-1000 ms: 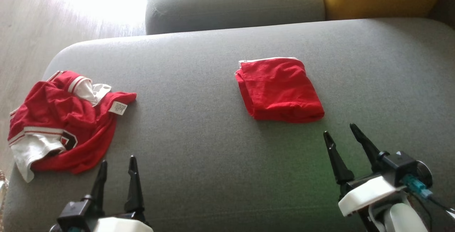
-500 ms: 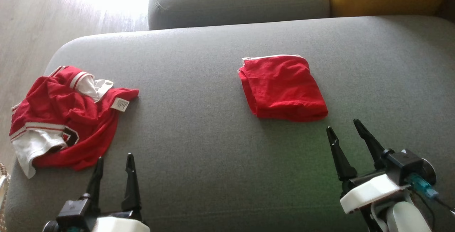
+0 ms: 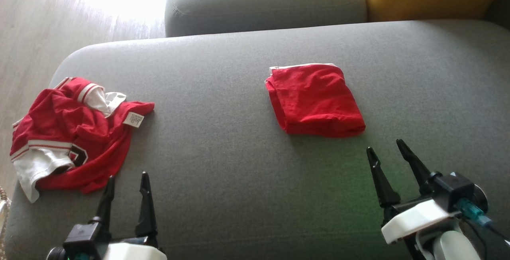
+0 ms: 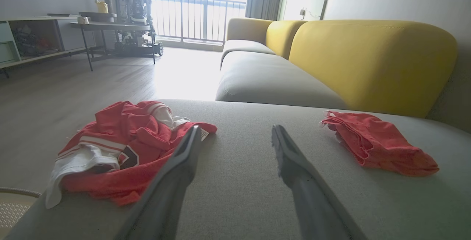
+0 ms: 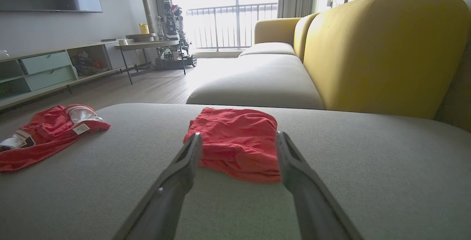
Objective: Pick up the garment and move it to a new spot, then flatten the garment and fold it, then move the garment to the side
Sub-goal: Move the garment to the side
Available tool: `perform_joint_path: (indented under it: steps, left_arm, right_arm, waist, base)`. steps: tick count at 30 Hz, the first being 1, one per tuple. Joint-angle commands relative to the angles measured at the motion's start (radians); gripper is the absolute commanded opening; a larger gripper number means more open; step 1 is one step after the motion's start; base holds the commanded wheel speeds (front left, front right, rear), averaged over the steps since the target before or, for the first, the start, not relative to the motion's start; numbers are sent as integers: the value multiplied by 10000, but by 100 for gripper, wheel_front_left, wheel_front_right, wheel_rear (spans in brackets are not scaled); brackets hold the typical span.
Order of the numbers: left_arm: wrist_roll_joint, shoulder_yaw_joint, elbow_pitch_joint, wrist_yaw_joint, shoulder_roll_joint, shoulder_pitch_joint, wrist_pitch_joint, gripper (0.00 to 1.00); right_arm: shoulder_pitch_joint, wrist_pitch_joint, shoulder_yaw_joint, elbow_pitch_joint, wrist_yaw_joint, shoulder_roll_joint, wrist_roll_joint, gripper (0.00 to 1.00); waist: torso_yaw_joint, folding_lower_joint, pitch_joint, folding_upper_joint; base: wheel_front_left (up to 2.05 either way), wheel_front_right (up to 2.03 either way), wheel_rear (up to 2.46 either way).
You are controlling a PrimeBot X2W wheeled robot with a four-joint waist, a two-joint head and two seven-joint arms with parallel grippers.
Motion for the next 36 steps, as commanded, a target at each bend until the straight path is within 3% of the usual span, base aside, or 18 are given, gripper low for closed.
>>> perform_joint_path:
  steps: [1,9,15,25,36]
  left_arm:
    - [102,265,-269,-8,-67,-545,-53,100]
    - [116,153,-176,-52,-67,-640,-53,100]
    - [52,-179,-212,-116,-68,-866,-53,100]
    - [122,-716,-261,-237,-68,-1745,-53,100]
    - [-36,-1414,-59,-205,-68,-2776,-53,100]
  right_arm:
    - [-345,-106,230,-296,-4,50,-14,100]
    - [-382,-106,106,-72,-4,50,195,100]
    - [-1121,-84,-271,832,-4,50,876,100]
    - [-4135,1758,-974,2571,-4,-872,2289,100]
    - [-6701,3981,-339,4943,-4,-1865,3665,100]
  waist:
    - [-14,0,0,0]
    - [74,0,89,0]
    - [227,0,374,0]
    - [617,0,1774,0]
    - [1313,0,3057,0]
  base:
    - [0,0,0]
    - [0,0,0]
    - [0,0,0]
    - [0,0,0]
    - [0,0,0]
